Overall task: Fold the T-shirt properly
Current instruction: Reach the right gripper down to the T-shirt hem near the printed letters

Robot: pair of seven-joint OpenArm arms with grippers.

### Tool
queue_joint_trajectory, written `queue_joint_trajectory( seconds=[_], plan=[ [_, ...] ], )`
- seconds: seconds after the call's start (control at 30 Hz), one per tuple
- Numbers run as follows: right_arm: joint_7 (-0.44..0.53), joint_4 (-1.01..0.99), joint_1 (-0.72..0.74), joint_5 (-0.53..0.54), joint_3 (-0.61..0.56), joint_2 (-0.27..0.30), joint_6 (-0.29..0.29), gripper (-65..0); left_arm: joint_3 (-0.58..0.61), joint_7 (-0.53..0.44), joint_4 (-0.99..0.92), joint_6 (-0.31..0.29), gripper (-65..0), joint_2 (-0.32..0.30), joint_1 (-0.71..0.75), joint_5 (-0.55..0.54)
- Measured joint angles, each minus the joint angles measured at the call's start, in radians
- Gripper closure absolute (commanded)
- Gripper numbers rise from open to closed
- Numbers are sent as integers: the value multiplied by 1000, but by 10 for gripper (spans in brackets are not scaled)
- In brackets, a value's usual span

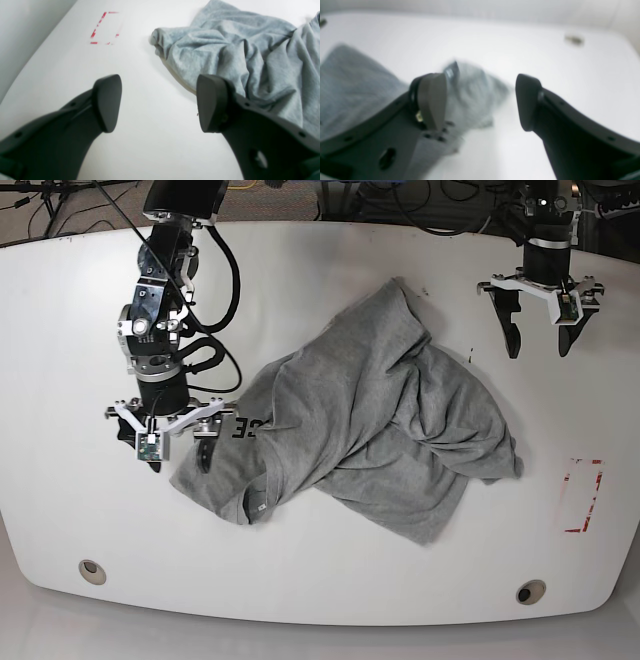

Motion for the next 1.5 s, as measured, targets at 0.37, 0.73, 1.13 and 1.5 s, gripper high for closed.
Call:
queue_joint_trajectory(
  seconds=[0.37,0.73,1.13,1.5],
  plan=[
    [-34,-82,26,2,-29,13,-11,-407,-3,32,-45,-7,-435,15,-87,0],
    [-28,-282,111,29,-43,24,-22,-411,2,39,-51,-8,-436,16,-79,0],
    [30,-303,141,174,-111,13,-18,-395,7,21,-39,-7,-451,12,-94,15],
    [34,-346,242,146,-128,13,-2,-399,12,175,-51,-10,-470,14,-163,69]
  ],
)
